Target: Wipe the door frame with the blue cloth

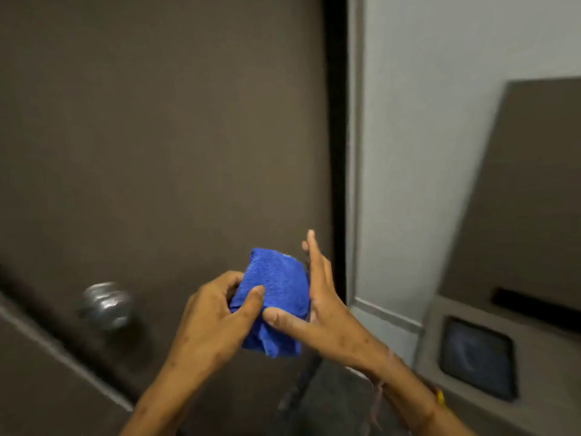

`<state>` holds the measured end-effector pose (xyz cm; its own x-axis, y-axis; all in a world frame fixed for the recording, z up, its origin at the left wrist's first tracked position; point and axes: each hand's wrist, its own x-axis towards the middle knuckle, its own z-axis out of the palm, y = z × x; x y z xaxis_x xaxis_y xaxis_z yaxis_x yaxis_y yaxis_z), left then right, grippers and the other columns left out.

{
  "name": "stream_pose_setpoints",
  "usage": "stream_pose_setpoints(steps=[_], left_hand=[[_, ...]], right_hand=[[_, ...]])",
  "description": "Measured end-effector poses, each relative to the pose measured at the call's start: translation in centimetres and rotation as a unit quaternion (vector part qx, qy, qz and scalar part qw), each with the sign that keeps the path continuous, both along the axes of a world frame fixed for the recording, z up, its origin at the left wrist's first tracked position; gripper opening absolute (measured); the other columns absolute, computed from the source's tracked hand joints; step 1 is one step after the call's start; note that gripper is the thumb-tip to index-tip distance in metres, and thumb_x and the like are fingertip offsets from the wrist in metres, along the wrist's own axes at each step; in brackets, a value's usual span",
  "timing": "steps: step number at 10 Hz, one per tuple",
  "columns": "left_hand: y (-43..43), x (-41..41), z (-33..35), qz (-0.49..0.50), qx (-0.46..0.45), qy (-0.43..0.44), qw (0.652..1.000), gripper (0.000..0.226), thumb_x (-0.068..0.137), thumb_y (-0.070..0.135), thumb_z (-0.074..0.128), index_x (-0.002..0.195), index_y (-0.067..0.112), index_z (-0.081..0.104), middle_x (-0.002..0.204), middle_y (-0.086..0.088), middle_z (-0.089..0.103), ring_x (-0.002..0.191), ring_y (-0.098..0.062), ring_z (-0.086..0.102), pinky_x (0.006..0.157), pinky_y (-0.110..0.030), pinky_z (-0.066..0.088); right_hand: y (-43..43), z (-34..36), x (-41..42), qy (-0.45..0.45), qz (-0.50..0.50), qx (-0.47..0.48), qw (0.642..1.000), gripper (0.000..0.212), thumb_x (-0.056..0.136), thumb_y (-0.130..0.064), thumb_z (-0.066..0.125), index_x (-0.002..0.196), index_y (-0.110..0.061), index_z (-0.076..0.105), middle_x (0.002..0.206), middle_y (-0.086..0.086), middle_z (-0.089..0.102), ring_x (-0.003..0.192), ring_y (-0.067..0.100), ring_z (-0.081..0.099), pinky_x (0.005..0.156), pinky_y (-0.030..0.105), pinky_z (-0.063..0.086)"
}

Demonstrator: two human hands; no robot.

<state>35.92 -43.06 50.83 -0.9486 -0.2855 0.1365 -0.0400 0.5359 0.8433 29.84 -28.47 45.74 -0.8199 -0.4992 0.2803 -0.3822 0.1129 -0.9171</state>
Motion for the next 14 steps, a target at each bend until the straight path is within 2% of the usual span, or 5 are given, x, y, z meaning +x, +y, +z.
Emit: stream_pose_setpoints(steps=[2, 7, 10, 12, 14], left_hand=[[12.2, -8.8, -8.8, -0.157, 0.113, -0.135, 0.972, 0.011, 0.089, 0.015, 0.058, 0.085, 0.013, 0.068, 0.07, 0.001, 0.074, 0.065, -0.007, 0.065, 0.057, -0.022, 0.052], [40.6, -32.3, -41.2, -0.157, 0.211, -0.477, 0.839, 0.009, 0.09, 0.012, 0.058, 0.096, 0.018, 0.061, 0.086, 0.002, 0.067, 0.057, -0.003, 0.068, 0.044, -0.016, 0.051], [46.5, -40.1, -59.8, -0.23, -0.159, -0.306, 0.91, 0.039, 0.088, 0.017, 0.057, 0.126, 0.009, 0.05, 0.124, -0.017, 0.059, 0.111, -0.034, 0.055, 0.089, -0.04, 0.046], [46.5, -39.2, -63.8, -0.457, -0.456, -0.196, 0.738, 0.07, 0.092, 0.023, 0.045, 0.148, 0.01, 0.006, 0.158, -0.015, 0.009, 0.144, -0.032, 0.012, 0.117, -0.042, 0.016], [44.8, -40.1, -60.4, -0.477, -0.43, -0.237, 0.729, 0.074, 0.089, 0.028, 0.052, 0.149, 0.017, 0.01, 0.16, -0.008, 0.007, 0.146, -0.028, 0.001, 0.118, -0.044, 0.007]], right_hand=[[13.9, -9.5, -2.9, -0.386, -0.076, -0.269, 0.879, 0.067, 0.072, -0.03, 0.078, 0.131, -0.016, 0.048, 0.125, 0.01, 0.064, 0.114, 0.026, 0.061, 0.1, 0.044, 0.048], [41.3, -36.7, -20.4, -0.502, -0.426, -0.069, 0.749, 0.051, 0.074, -0.009, 0.075, 0.12, -0.009, 0.054, 0.118, 0.016, 0.063, 0.099, 0.028, 0.064, 0.079, 0.037, 0.059], [45.0, -55.1, -29.3, -0.396, -0.467, 0.261, 0.746, 0.065, 0.08, -0.016, 0.071, 0.135, -0.009, 0.036, 0.138, 0.021, 0.038, 0.123, 0.036, 0.042, 0.102, 0.041, 0.039], [44.3, -59.4, -28.9, -0.201, -0.265, 0.513, 0.791, 0.054, 0.092, -0.006, 0.051, 0.141, -0.006, 0.028, 0.148, 0.02, 0.024, 0.128, 0.039, 0.032, 0.101, 0.046, 0.044], [43.3, -55.8, -29.3, -0.255, -0.167, 0.638, 0.707, 0.081, 0.085, -0.03, 0.059, 0.144, -0.008, 0.009, 0.151, 0.016, 0.012, 0.135, 0.036, 0.019, 0.11, 0.053, 0.026]])
